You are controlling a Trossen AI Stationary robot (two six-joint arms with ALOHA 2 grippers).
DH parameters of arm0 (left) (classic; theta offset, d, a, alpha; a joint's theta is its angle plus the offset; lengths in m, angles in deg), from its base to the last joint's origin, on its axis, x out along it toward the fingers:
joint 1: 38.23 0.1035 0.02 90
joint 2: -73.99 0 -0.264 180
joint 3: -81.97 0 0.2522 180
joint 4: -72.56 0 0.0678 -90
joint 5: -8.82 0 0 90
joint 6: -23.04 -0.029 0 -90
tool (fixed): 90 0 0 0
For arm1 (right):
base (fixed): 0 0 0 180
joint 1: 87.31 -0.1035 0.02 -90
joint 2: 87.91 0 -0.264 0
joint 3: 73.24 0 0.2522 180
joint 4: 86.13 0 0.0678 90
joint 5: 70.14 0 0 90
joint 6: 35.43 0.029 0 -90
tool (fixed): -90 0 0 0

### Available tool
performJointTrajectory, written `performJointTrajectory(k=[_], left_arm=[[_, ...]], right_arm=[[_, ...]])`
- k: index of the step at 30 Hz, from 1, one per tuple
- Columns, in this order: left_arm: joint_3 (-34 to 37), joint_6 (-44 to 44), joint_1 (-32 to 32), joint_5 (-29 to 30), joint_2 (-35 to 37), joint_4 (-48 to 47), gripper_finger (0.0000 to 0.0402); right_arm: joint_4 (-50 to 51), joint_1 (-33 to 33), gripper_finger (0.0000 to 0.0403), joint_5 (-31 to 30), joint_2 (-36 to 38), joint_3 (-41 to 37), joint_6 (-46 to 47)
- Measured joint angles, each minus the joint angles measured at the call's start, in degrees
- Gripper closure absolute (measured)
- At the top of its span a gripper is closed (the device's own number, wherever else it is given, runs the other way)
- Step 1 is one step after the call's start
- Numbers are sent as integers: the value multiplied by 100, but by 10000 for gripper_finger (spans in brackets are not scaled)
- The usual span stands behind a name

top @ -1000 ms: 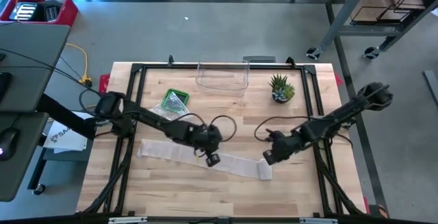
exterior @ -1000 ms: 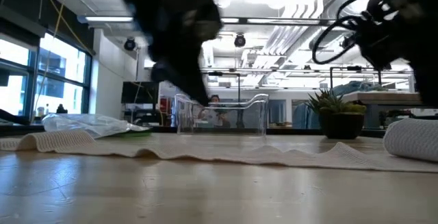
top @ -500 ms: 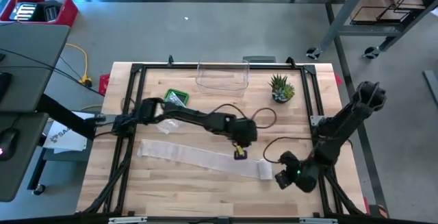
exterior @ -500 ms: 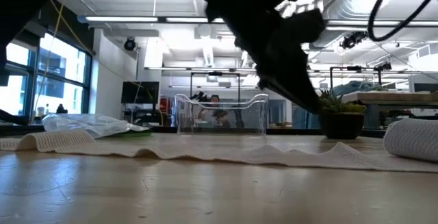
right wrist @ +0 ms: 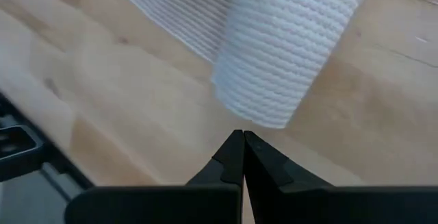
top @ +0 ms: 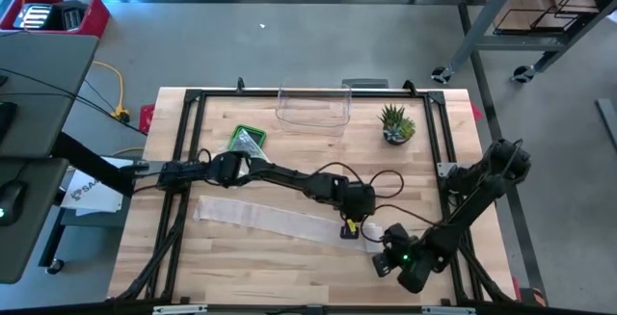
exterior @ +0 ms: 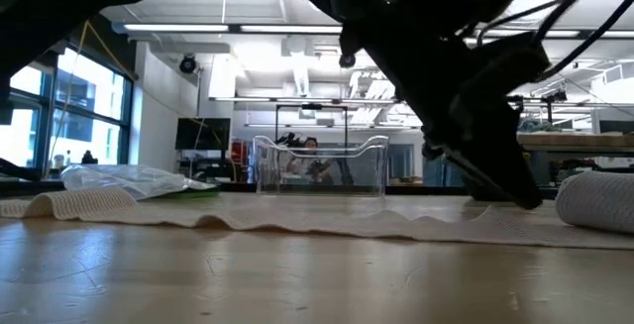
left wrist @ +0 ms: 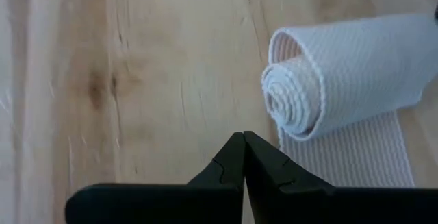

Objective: Roll bandage
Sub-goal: Roll the bandage

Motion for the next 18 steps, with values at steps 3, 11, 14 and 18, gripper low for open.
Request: performJointTrajectory(k=[3,11,14,18], left_arm=[[-2,18,-50,45,-9,158,401],[-4,-13,-61,116,-9,695,401],[-4,-24,-55,151,-9,604,401],[-4,-31,-55,164,-9,597,401]], right_arm=[[-55,-4,403,-106,-125,129,-5],[128,61,403,-155,-183,229,-301],[194,123,403,-254,-185,222,-287],[106,232,403,-250,-185,233,-442]])
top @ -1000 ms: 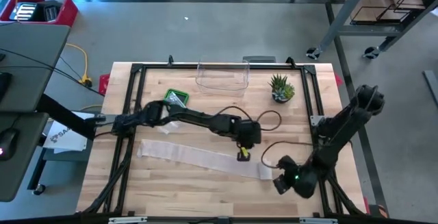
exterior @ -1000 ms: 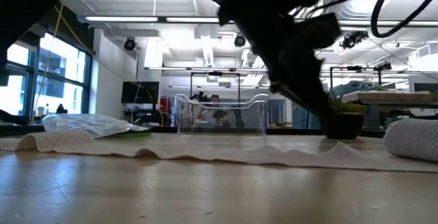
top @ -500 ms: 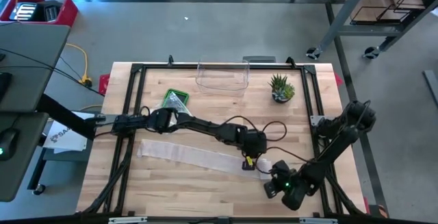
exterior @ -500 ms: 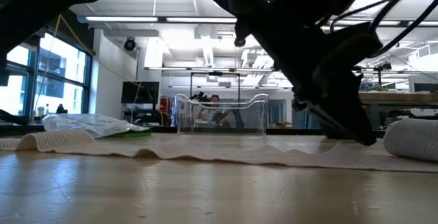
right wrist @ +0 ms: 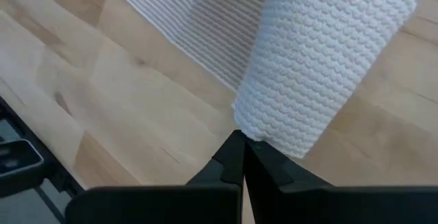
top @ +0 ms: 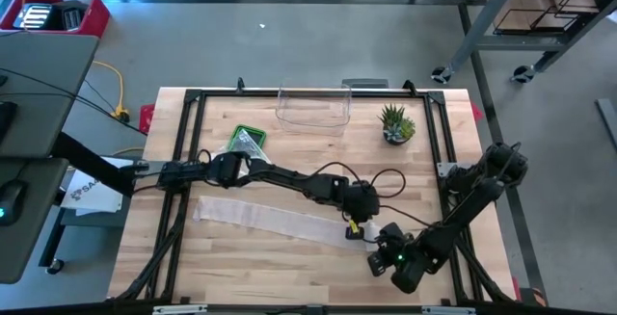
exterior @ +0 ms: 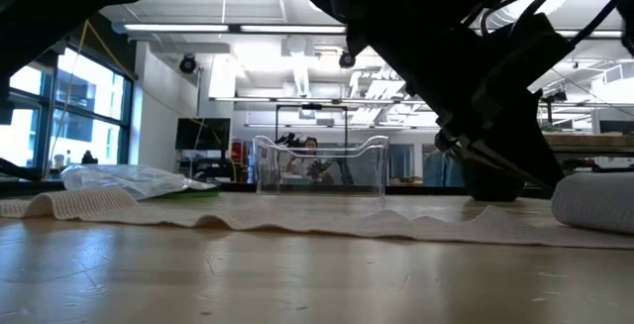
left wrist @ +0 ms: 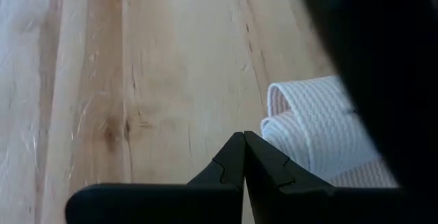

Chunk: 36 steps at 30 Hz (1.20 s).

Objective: Roll bandage
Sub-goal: Roll the bandage

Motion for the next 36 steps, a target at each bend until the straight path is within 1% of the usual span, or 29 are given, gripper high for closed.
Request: performJointTrajectory(k=[5,8,12,14,18,23,28,31,36], left_arm=[[0,4,0,0,0,29,401],[0,2,2,4,0,-146,401],[0,43,0,370,0,-347,401],[0,177,7,323,0,-337,401],[0,305,-8,-27,0,-298,401],[2,264,-147,-130,0,63,401],[2,372,-262,-127,-48,44,401],[4,347,-284,-87,-70,-86,401],[4,394,-171,87,-43,-79,401]], right_arm=[[-17,106,403,-6,0,-2,-65],[-78,126,403,-7,2,-2,-64],[-60,124,403,-5,2,26,-79],[-61,124,403,-7,2,33,-112],[-47,124,403,-15,2,33,-111],[0,122,403,-66,8,39,-121],[31,126,403,-274,9,42,-70],[-41,128,403,-295,9,37,21],[-258,87,403,-278,13,35,-124]])
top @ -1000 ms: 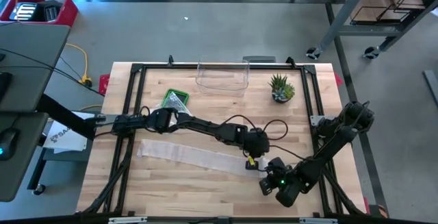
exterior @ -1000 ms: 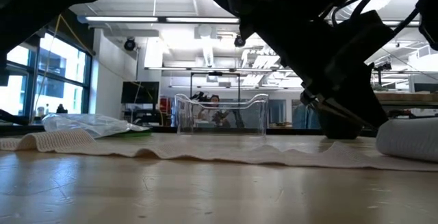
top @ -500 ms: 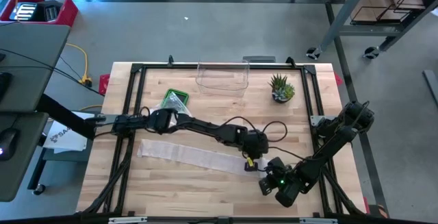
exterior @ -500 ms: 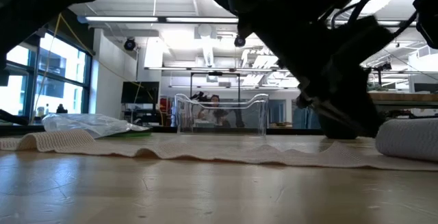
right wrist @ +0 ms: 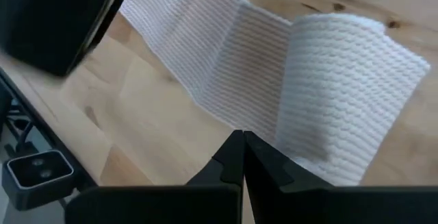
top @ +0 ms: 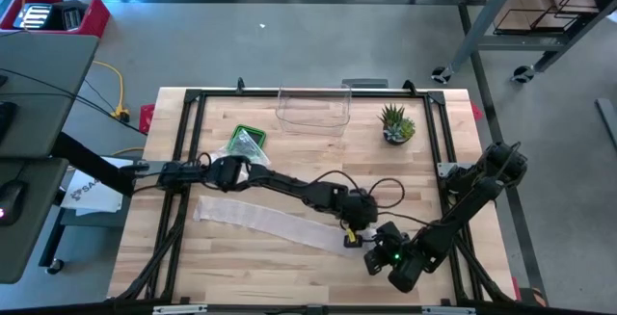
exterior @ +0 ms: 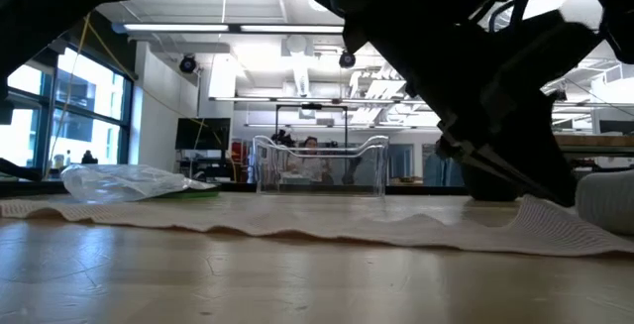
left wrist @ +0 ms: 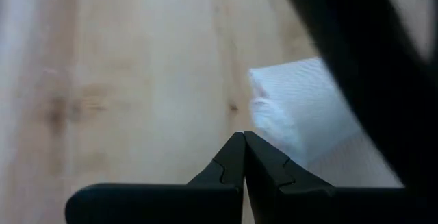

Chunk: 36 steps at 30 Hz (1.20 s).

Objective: Roll bandage
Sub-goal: Roll the bandage

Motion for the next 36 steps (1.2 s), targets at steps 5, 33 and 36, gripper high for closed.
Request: performJointTrajectory(k=[5,33,36], left_arm=[[0,-30,153,45,126,-229,402],[3110,915,-591,-413,2073,988,401],[3099,977,-529,-589,2014,930,401]], right_arm=[[-19,-38,403,-75,114,-2,-28],[652,340,403,1668,1163,-660,906],[72,419,403,1240,1190,-808,898]])
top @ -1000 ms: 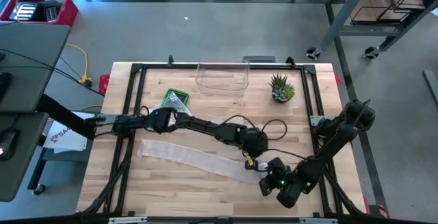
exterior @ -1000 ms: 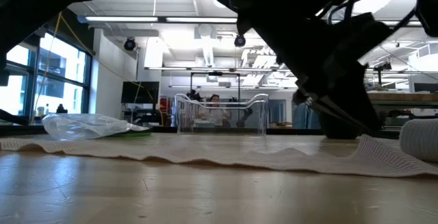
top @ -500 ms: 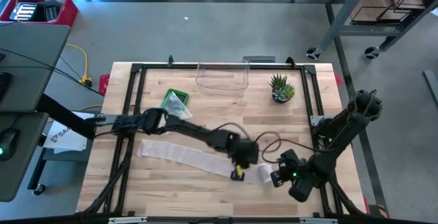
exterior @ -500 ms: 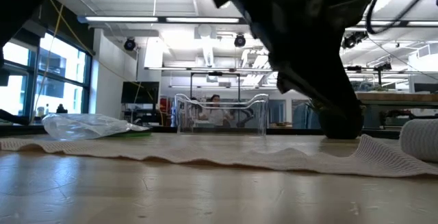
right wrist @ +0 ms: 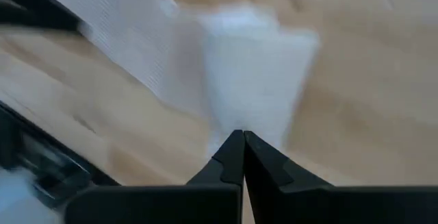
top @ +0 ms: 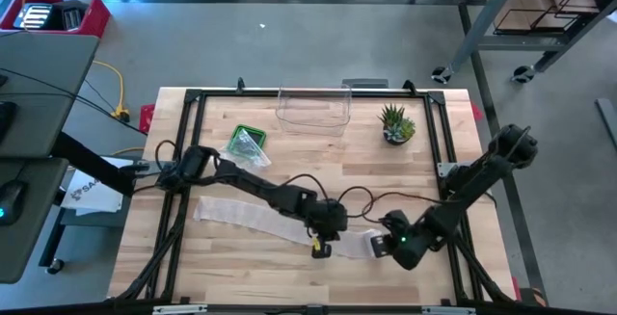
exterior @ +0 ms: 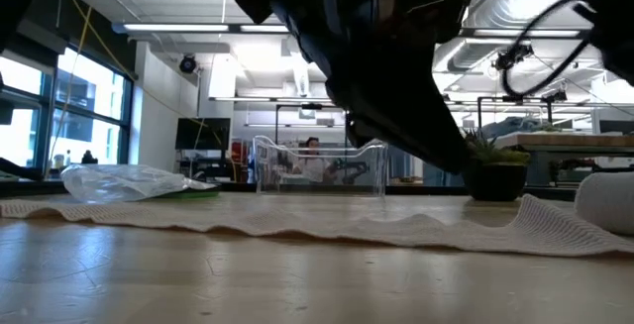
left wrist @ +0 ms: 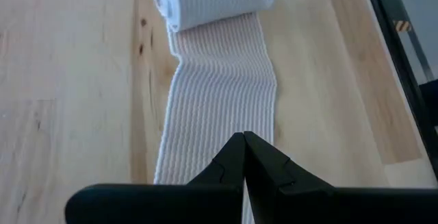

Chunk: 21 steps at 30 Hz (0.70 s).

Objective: Roll bandage
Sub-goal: Roll the bandage

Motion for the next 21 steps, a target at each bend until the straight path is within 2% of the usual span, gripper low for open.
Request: performJointTrajectory(k=[2,6,12,17,21], left_arm=[[-2,124,2,6,10,-41,401],[-2,100,-60,10,45,-42,401],[-7,223,-104,16,49,27,402],[-4,-47,-44,10,32,35,401],[-9,153,31,-66,-163,51,401]], right_arm=[[301,-31,403,-297,55,170,27],[1067,-47,403,-197,218,562,-178],[1348,32,403,111,325,645,-472],[1064,192,403,367,326,644,-800],[886,428,403,717,163,649,-1426]])
